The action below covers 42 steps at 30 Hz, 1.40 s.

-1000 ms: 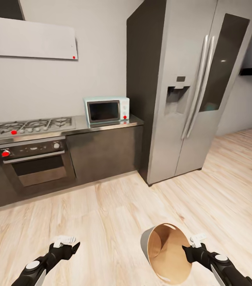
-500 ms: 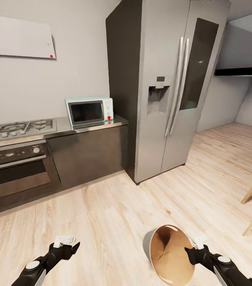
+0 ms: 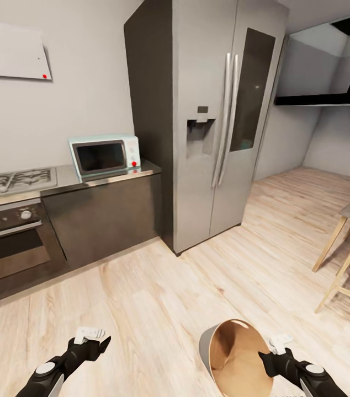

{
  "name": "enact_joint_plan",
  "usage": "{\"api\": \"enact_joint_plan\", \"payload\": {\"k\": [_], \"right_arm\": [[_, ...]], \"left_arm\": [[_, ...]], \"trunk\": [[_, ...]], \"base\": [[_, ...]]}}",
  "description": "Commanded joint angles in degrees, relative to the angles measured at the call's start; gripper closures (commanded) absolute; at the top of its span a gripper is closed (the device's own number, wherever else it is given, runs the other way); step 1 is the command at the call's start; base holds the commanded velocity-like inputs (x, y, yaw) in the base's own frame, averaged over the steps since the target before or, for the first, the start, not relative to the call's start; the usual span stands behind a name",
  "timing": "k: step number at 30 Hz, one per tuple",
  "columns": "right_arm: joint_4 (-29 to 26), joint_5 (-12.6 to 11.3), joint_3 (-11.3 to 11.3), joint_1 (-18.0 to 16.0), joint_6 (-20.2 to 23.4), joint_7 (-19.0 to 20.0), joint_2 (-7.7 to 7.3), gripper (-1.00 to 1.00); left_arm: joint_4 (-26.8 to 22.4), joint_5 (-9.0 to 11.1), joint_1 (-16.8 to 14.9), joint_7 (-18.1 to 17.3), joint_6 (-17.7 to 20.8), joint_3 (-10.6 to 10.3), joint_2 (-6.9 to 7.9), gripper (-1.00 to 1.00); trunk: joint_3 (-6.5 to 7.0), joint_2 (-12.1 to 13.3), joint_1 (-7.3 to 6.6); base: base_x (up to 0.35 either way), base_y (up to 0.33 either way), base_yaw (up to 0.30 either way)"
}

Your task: Put the three can of soda from the living room inside the tash can in the kitchen.

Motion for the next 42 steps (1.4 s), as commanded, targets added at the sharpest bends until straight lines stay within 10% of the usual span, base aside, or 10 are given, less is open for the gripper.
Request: {"api": "enact_joint_plan", "payload": {"k": [1, 29, 42], "right_arm": [[-0.1, -0.5, -0.1, 0.0, 0.0, 0.2, 0.00, 1.00], [-0.2, -0.5, -0.3, 0.1, 0.4, 0.1, 0.34, 1.00], [-0.3, -0.5, -5.1, 0.1, 0.9, 0.2, 0.70, 1.00]], "left_arm": [[0.0, 0.0, 0.0, 0.0, 0.0, 0.0, 0.00, -1.00], [0.0, 0.0, 0.0, 0.0, -0.1, -0.1, 0.00, -1.00], [0.0, 0.0, 0.0, 0.0, -0.1, 0.0, 0.00, -1.00]], "trunk": [[0.01, 0.0, 0.00], [0.01, 0.0, 0.00], [0.01, 0.0, 0.00]], "base": [[0.000, 0.000, -0.051], [0.000, 0.000, -0.136], [0.000, 0.000, -0.253]]}}
